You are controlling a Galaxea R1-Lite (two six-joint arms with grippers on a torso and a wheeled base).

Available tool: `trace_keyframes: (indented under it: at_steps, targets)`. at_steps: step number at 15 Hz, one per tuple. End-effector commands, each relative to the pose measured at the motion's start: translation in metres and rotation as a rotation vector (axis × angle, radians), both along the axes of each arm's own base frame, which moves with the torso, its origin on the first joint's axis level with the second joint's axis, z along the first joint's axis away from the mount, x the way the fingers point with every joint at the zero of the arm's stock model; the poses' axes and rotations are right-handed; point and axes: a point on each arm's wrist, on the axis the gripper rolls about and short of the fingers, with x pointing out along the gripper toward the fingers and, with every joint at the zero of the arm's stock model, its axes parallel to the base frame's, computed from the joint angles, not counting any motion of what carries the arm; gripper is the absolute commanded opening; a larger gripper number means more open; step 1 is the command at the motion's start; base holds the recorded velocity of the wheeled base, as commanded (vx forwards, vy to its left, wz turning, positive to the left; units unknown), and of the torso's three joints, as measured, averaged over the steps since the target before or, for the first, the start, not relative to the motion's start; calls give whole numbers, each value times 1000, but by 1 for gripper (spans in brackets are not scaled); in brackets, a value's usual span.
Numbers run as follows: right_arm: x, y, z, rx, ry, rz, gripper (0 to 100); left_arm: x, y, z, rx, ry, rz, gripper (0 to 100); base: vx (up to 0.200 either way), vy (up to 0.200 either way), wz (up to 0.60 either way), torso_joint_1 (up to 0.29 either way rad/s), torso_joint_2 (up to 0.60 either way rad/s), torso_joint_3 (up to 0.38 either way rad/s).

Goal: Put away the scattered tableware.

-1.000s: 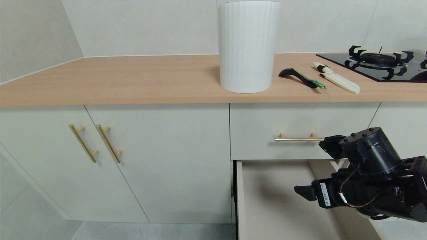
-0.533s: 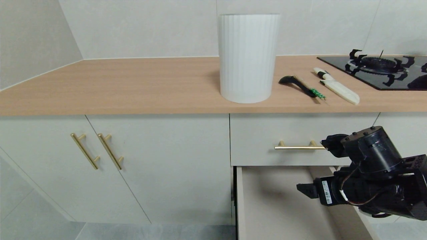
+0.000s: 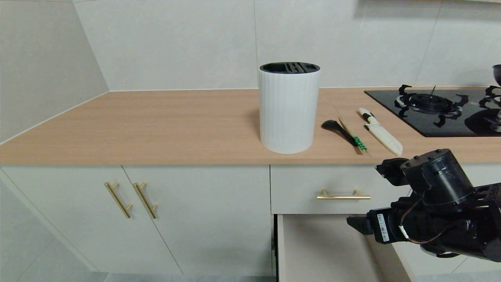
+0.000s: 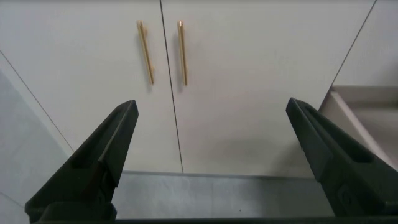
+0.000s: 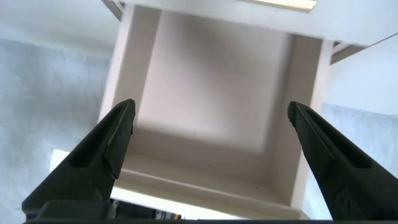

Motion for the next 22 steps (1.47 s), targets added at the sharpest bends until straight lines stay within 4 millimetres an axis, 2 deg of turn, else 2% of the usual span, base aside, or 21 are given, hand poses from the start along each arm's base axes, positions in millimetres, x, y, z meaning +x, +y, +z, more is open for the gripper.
trace_keyframes:
  at_steps: [1,4,6,8,11,14,15,17,22]
  targets:
    - [0,0,0,-1,0,2,100,0,0,0,-1,1,1,100,0,0,0,193,-471,-281]
    - [0,0,1,-2,-8,1,100,0,0,0,-1,1,1,100,0,0,0,178,-437,-250]
    - [-1,-2,15,8,-85,13,100,0,0,0,0,1,1,100,0,0,0,61,-151,-88]
    - [17,-11,33,-10,-197,9,100,0,0,0,-1,1,1,100,0,0,0,16,-38,-21]
    - [51,-8,61,12,-301,-25,100,0,0,0,0,1,1,100,0,0,0,0,0,0]
    - [62,-2,45,0,-257,-33,100,0,0,0,-1,1,1,100,0,0,0,0,0,0]
    - [72,4,33,-5,-237,-34,100,0,0,0,-1,1,1,100,0,0,0,0,0,0]
    - [87,12,20,10,-264,-83,100,0,0,0,-1,1,1,100,0,0,0,0,0,0]
    - [101,17,7,-25,-261,-139,100,0,0,0,-1,1,-1,100,0,0,0,0,0,0]
